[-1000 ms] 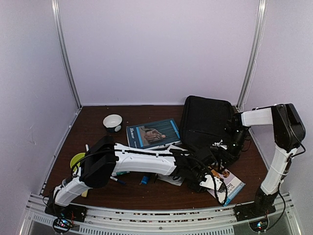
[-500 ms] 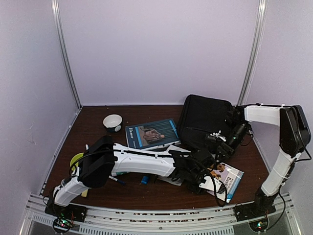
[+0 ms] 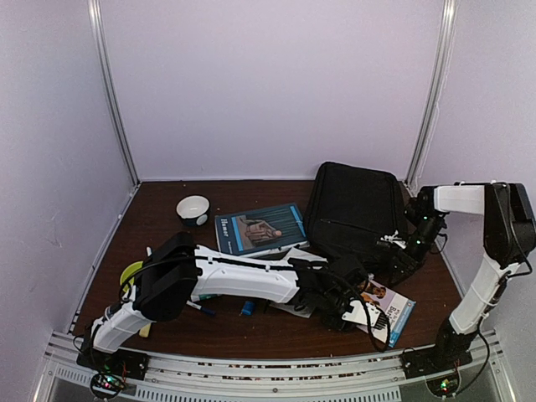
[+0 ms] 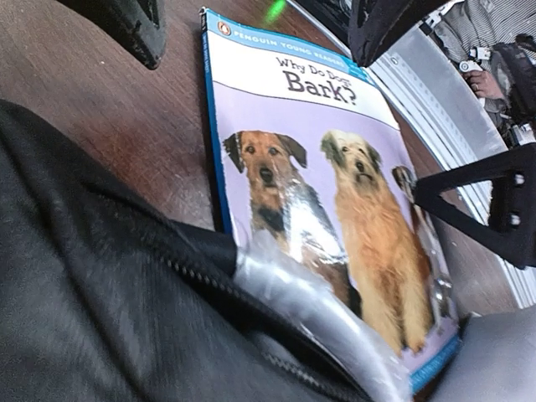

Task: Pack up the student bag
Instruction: Adjust the book at the corner of the board, then pick up the book from the corner of the board.

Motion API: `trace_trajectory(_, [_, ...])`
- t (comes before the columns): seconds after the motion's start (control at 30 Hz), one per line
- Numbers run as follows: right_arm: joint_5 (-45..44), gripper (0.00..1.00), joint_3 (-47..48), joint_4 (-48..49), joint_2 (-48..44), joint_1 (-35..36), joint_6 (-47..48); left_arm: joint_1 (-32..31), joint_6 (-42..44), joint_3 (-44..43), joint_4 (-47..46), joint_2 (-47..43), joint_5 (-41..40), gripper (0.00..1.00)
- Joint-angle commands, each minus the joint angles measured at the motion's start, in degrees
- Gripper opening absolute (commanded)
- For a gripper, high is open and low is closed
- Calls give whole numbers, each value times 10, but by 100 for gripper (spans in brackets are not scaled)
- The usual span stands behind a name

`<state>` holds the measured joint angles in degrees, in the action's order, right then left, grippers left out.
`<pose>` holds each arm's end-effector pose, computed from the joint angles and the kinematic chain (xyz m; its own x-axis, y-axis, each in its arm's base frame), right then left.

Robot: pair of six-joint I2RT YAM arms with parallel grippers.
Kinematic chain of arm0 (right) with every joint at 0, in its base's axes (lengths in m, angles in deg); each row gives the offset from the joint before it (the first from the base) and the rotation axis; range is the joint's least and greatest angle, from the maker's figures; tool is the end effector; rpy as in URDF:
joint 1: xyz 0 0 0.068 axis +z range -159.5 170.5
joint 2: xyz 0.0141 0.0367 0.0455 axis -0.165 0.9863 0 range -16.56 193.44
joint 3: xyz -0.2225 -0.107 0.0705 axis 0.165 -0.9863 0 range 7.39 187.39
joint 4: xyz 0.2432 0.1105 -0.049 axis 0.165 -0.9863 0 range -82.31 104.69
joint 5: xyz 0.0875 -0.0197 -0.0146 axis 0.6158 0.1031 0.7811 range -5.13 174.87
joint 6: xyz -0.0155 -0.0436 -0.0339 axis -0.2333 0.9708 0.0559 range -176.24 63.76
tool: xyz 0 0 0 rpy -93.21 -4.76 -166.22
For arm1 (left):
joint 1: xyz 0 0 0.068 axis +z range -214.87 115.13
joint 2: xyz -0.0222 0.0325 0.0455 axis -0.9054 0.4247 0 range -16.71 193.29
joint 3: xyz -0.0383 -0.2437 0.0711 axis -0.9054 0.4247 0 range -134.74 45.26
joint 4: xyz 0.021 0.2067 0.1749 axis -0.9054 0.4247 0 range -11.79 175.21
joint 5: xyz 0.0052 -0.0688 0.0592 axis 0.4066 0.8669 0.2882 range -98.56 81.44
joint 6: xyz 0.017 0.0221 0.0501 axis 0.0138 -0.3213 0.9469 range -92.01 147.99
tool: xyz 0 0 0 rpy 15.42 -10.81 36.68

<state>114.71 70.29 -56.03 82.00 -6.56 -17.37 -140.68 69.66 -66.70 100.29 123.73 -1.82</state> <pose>0.2673 0.0340 0.1530 -0.8060 -0.5865 -0.0801 -0.5269 0.6491 0.5487 0.1269 -0.5215 0.1134 0.5109 0.6731 -0.5347 0.8587 -0.3701 0.3546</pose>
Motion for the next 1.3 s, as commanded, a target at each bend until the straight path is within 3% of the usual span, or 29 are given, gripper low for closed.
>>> trace_trajectory(0.0, [-40,76,-18,19,31,0,3,6,-10,15,4,1,-11,42])
trace_trajectory(0.3, [-35,75,-25,20,80,39,-1,7,-13,13,3,3,-9,42])
trace_trajectory(0.87, [184,63,51,-184,64,67,157,9,-20,14,-2,5,-9,42])
trace_trajectory(1.0, [181,57,46,-175,62,67,145,10,-21,15,-3,5,-9,42])
trace_trajectory(1.13, [109,46,20,-67,62,67,31,10,-23,18,-7,3,-10,43])
trace_trajectory(1.27, [91,38,16,-48,70,67,10,11,-24,22,-9,1,-12,43])
